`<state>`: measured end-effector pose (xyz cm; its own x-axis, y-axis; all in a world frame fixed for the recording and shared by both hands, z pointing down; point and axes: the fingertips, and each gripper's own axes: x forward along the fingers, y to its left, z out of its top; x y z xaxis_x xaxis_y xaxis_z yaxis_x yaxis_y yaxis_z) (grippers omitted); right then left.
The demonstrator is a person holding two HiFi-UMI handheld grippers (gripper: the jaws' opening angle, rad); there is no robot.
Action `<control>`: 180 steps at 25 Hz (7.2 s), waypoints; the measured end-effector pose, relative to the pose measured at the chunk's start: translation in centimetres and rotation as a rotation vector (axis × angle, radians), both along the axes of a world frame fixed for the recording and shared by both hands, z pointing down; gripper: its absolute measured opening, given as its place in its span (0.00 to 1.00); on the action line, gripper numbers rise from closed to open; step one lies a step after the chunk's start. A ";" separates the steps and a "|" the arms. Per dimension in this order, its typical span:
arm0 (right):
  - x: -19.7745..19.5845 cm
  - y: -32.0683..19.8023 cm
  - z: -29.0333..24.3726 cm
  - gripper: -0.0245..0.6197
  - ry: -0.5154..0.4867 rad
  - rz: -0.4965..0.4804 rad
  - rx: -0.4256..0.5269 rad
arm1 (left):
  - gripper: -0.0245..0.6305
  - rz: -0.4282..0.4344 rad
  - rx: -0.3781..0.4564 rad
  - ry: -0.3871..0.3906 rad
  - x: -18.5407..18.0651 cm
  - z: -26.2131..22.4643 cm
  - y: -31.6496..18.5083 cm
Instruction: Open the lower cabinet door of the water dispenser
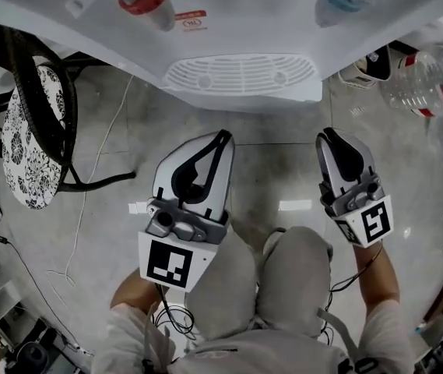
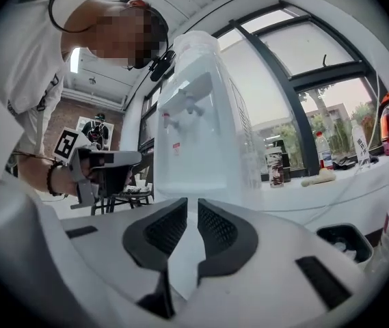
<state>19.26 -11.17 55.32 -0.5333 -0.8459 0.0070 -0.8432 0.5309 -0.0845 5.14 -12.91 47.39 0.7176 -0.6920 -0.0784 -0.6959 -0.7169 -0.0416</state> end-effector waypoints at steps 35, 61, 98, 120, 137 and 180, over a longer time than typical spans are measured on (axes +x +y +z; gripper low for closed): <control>0.9 -6.2 9.0 0.45 0.005 -0.091 0.035 | 0.04 0.035 0.032 -0.044 0.3 7.4 -0.7; -15.7 9.5 8.1 0.38 0.069 -0.653 0.045 | 0.04 -0.298 -0.002 -0.095 -9.9 7.8 1.8; -30.7 11.8 8.4 0.39 0.020 -0.959 0.090 | 0.04 -0.523 0.042 -0.087 -22.8 6.8 3.0; -11.3 4.7 2.6 0.06 -0.164 -0.317 0.090 | 0.04 -0.440 0.085 -0.076 -18.4 3.8 3.0; -2.7 8.0 -26.9 0.06 -0.068 0.088 0.085 | 0.04 -0.413 0.062 -0.041 -14.2 -21.2 5.0; 2.4 28.3 -68.7 0.06 0.022 0.483 0.169 | 0.04 -0.327 0.103 0.019 -16.1 -63.4 20.7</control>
<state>21.63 17.10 -13.41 -0.0825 -0.9861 -0.1441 -0.9963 0.0848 -0.0102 -10.94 7.82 -16.06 0.4571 -0.8729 -0.1709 -0.8894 -0.4488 -0.0864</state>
